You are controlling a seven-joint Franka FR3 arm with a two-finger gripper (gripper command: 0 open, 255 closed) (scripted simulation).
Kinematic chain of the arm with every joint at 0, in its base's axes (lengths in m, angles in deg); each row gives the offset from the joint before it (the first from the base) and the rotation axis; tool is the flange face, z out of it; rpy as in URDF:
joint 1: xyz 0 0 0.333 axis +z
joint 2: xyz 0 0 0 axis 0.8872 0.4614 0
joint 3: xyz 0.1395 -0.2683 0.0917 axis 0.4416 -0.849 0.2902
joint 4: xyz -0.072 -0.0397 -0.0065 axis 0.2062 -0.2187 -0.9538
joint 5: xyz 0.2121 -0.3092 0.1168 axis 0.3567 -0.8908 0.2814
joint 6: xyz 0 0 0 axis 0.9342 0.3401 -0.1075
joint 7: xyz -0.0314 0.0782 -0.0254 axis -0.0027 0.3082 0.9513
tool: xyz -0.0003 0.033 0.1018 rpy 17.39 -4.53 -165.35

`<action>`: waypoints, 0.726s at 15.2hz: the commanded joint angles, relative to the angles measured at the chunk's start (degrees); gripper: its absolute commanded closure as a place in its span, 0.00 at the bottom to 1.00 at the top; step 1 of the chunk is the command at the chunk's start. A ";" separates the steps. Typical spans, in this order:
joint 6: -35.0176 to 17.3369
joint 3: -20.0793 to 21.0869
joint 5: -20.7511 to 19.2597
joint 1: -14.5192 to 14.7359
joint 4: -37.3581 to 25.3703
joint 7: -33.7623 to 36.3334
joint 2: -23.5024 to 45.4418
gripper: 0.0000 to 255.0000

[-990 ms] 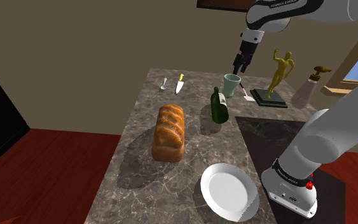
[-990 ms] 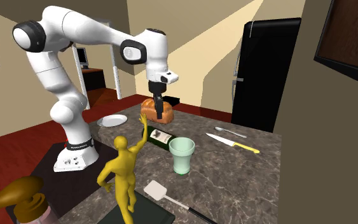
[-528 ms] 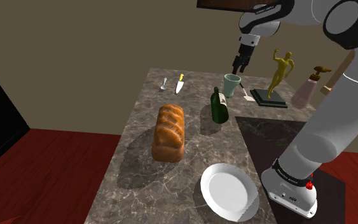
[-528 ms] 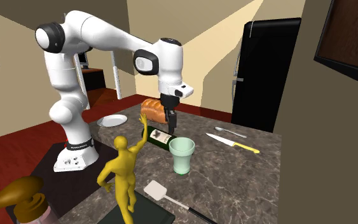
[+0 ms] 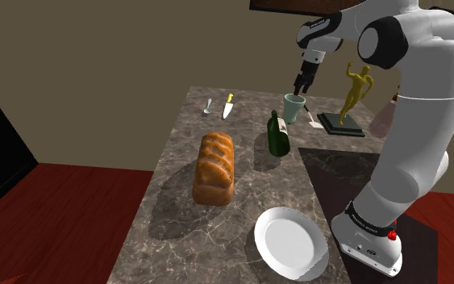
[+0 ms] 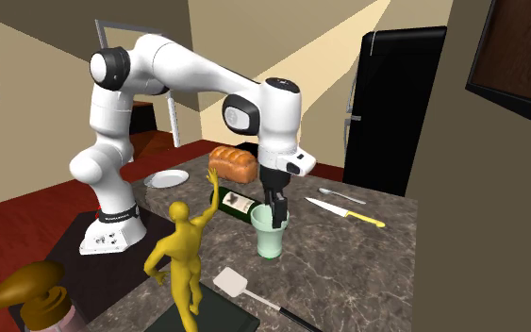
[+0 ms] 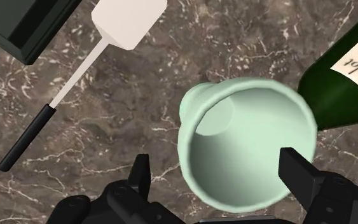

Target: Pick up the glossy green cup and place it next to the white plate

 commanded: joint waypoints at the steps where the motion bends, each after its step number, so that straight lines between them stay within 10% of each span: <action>1: 1.13 0.13 1.52 -1.95 -3.81 -1.60 3.35 0.00; 11: -4.09 0.79 2.57 -1.56 0.46 -2.36 4.51 0.00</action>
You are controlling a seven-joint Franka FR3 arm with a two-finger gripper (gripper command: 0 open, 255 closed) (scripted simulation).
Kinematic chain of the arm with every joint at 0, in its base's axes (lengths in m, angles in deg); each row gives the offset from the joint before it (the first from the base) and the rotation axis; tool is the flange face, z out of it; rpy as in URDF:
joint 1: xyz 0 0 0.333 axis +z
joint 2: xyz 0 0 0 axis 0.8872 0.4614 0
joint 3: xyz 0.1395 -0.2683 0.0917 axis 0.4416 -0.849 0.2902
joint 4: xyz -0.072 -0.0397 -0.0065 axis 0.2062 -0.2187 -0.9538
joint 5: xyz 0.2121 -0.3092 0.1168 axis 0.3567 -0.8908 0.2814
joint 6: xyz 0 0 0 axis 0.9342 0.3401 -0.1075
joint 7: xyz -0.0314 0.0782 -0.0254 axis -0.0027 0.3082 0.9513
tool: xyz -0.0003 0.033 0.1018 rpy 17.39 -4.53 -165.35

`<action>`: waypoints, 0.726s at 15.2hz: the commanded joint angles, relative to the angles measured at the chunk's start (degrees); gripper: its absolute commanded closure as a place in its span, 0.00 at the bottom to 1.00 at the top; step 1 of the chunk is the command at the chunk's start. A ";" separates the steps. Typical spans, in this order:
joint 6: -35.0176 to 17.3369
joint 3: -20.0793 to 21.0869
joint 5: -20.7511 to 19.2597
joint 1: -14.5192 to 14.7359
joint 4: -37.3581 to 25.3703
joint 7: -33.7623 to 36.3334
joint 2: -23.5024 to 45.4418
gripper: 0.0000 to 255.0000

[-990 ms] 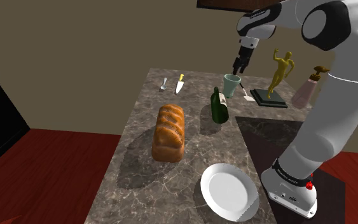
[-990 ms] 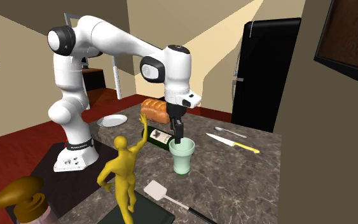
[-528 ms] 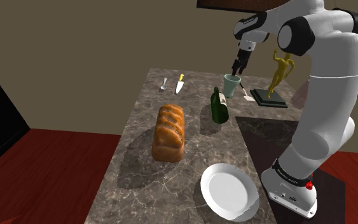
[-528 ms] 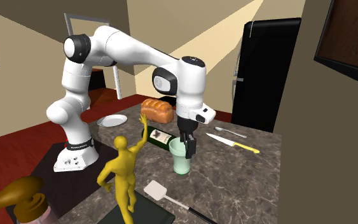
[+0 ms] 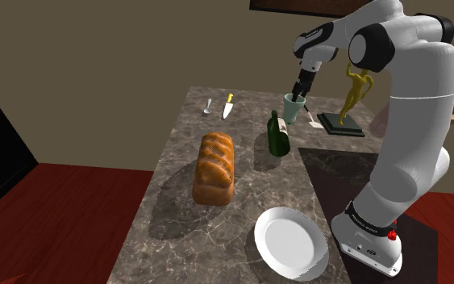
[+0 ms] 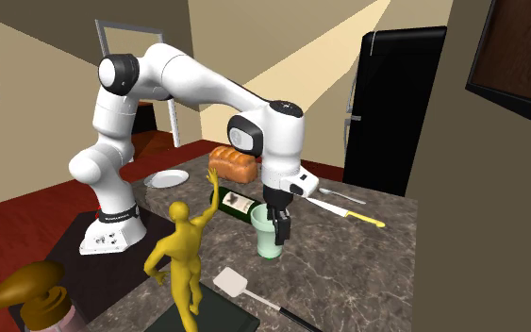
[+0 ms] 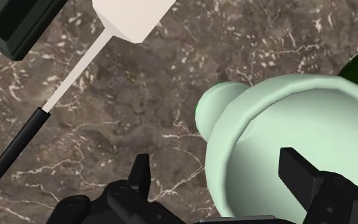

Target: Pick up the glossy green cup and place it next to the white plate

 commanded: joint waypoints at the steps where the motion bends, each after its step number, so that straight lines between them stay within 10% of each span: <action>1: -0.15 0.01 0.04 -0.01 0.10 -0.05 0.04 0.00; 5: -0.14 0.01 0.04 -0.01 0.10 -0.04 0.03 0.00; 6: -0.14 0.01 0.04 -0.01 0.10 -0.04 0.03 1.00; 11: -0.14 0.01 0.04 -0.01 0.10 -0.05 0.04 1.00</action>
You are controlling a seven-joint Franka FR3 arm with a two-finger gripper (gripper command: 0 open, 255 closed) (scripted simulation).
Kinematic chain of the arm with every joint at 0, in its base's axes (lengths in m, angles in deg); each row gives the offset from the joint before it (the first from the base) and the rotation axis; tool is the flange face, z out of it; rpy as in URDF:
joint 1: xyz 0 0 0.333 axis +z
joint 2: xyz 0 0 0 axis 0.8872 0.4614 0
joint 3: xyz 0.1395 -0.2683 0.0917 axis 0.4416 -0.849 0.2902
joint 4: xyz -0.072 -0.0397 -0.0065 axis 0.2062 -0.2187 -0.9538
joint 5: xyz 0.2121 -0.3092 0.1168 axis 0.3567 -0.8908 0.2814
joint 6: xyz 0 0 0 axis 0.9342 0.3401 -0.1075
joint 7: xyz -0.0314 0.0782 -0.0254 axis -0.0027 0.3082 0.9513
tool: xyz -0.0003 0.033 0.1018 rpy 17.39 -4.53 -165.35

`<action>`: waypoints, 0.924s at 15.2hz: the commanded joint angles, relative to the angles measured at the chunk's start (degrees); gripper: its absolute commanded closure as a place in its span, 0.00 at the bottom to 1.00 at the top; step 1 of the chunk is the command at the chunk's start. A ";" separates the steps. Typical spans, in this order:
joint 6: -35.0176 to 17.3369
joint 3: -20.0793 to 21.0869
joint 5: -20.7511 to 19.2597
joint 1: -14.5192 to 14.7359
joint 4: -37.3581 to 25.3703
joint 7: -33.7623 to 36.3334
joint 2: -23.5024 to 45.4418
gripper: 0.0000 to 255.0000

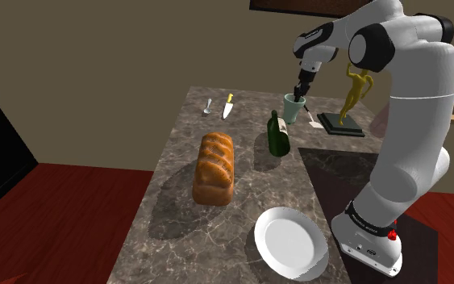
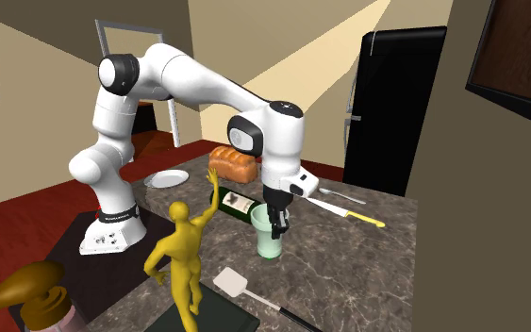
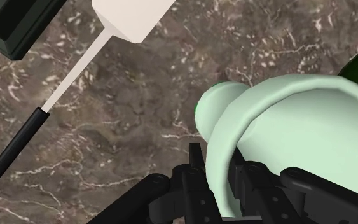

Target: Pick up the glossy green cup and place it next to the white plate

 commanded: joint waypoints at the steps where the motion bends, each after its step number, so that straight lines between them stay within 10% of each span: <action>1: -0.05 -0.02 -0.02 -0.02 0.01 0.00 0.04 1.00; 14: 6.35 -0.81 -1.78 0.16 -4.38 1.60 -2.45 1.00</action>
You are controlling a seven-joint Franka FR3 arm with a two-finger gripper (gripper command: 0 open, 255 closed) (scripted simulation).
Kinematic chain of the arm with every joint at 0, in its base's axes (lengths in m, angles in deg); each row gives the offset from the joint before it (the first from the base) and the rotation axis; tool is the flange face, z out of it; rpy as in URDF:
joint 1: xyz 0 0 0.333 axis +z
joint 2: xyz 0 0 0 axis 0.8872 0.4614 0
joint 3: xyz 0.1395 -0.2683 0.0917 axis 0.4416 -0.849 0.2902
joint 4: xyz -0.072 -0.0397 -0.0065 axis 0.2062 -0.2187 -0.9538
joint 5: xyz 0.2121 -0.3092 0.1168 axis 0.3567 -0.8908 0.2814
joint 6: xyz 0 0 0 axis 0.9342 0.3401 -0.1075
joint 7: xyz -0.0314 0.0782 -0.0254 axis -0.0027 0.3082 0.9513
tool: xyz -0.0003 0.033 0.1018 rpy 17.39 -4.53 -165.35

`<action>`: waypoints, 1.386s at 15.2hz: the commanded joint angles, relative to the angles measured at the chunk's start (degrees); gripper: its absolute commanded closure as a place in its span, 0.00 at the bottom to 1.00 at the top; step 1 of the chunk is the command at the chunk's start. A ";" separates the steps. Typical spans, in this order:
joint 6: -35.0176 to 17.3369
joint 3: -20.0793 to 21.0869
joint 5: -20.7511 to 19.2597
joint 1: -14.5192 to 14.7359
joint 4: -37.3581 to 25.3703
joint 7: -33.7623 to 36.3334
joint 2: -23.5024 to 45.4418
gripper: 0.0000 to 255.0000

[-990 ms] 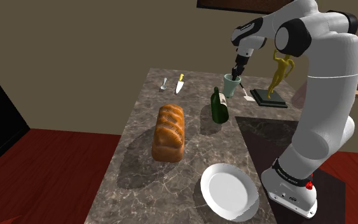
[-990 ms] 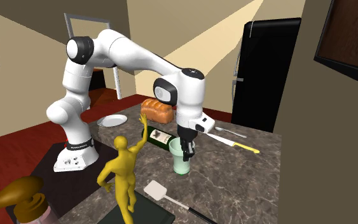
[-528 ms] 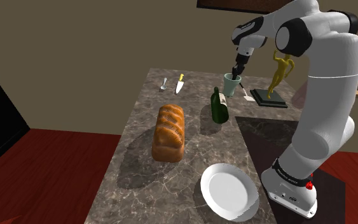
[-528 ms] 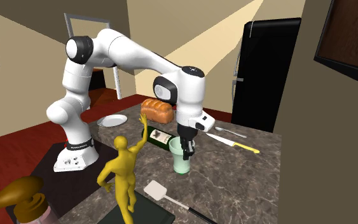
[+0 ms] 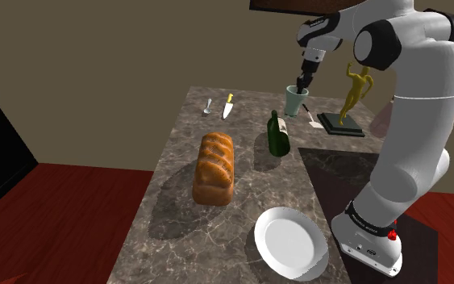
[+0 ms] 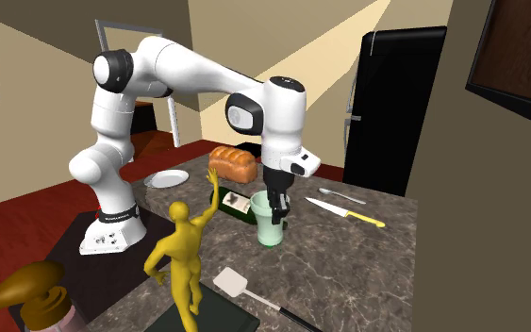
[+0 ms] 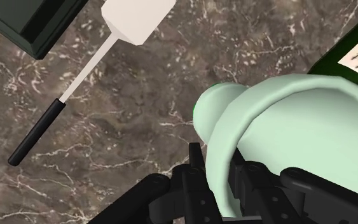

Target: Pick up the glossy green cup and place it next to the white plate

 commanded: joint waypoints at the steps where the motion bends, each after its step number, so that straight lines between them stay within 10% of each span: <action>1: 1.29 -0.13 -0.25 -0.07 -1.03 0.20 -0.33 1.00; 21: 16.17 -0.80 -1.18 -1.63 -15.53 2.33 -1.11 1.00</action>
